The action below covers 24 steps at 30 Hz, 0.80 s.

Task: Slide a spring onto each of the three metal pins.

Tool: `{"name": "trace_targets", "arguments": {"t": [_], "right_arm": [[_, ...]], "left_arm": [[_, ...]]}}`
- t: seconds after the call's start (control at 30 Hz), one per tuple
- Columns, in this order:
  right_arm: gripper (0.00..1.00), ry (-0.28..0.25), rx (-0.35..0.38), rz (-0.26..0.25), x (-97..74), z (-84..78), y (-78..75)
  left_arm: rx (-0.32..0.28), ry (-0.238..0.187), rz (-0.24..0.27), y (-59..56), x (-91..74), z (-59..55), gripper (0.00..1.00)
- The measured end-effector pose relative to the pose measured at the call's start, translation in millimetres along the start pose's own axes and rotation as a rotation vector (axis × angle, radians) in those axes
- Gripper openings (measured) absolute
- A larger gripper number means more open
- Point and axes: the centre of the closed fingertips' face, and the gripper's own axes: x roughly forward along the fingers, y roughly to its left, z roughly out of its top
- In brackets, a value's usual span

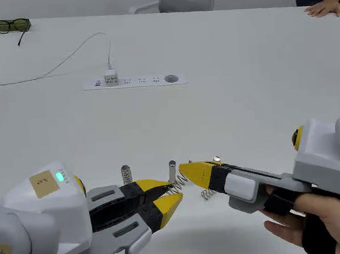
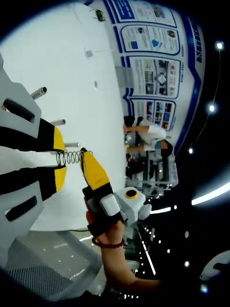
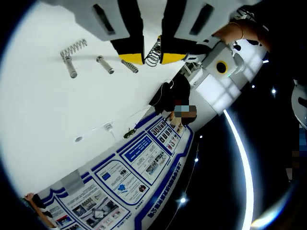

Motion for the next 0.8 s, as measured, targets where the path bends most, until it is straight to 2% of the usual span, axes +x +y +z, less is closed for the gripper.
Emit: {"name": "trace_targets", "arguments": {"t": [0.23,0.33,0.53,0.8], "right_arm": [[0.13,-0.013,0.02,0.019,0.5,1.2,3.1],[0.12,-0.005,-0.054,0.023,1.3,0.3,5.9],[0.12,0.006,-0.125,0.018,3.6,1.2,9.4],[0.12,0.029,-0.25,-0.019,7.1,4.4,7.5]], "left_arm": [[0.007,0.011,0.005,1.0,-0.6,1.2,0.11],[0.011,0.031,0.011,0.7,-0.6,-0.5,0.11],[0.031,0.05,0.026,2.1,0.2,-1.9,0.11],[0.051,0.07,0.052,6.1,0.8,-3.7,0.12]]}}
